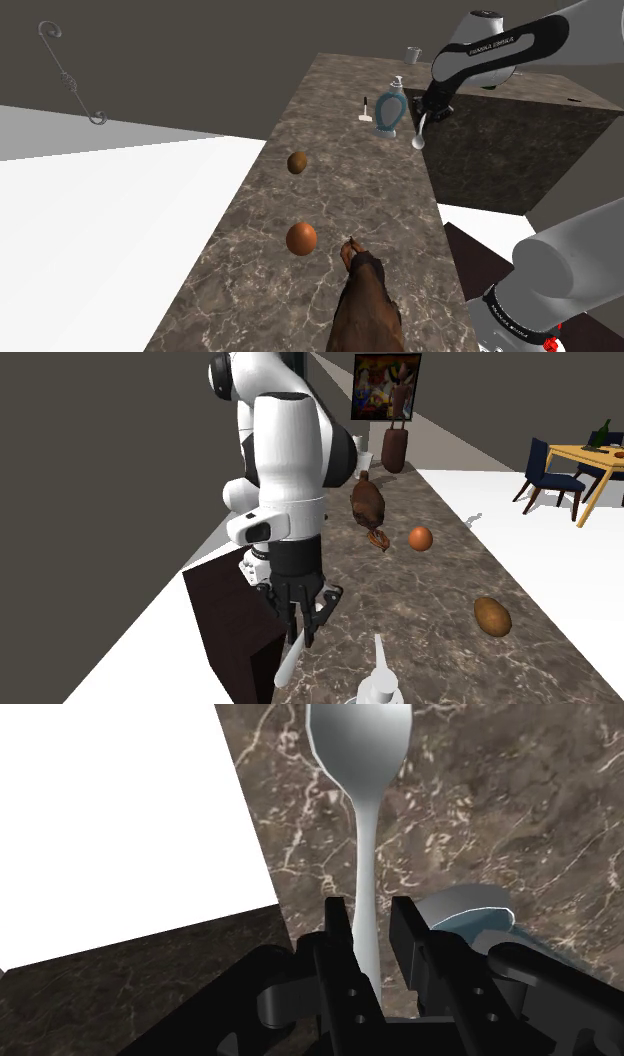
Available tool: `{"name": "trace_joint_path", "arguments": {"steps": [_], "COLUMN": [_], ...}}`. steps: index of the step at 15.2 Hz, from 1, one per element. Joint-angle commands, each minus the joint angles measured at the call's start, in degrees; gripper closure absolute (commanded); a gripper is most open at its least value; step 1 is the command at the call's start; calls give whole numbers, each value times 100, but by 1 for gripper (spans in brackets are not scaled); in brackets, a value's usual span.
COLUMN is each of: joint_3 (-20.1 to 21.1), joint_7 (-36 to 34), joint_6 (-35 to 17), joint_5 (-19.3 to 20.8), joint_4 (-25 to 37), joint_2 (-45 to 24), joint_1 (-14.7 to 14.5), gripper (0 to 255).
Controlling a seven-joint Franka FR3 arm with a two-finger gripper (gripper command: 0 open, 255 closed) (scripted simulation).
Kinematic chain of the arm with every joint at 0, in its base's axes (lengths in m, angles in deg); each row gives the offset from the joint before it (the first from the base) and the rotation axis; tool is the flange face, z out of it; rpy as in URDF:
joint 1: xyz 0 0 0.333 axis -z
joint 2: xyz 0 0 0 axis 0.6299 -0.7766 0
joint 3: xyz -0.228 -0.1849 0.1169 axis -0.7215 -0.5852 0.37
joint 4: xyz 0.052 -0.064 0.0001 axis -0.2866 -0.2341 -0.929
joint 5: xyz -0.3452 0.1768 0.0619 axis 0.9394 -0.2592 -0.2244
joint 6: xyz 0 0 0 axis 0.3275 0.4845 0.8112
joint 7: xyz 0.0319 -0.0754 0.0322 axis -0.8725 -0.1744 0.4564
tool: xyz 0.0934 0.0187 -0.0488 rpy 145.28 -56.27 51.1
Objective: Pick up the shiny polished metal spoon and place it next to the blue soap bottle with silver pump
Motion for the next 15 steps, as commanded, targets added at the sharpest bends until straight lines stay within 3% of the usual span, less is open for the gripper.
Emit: {"name": "trace_joint_path", "arguments": {"steps": [1, 15], "joint_3": [-4, -6], "joint_7": [1, -39], "joint_6": [-159, -1290], "joint_5": [3, 37], "joint_4": [-75, -614], "joint_2": [-80, -672], "joint_1": [3, 13], "gripper": [255, 255]}}
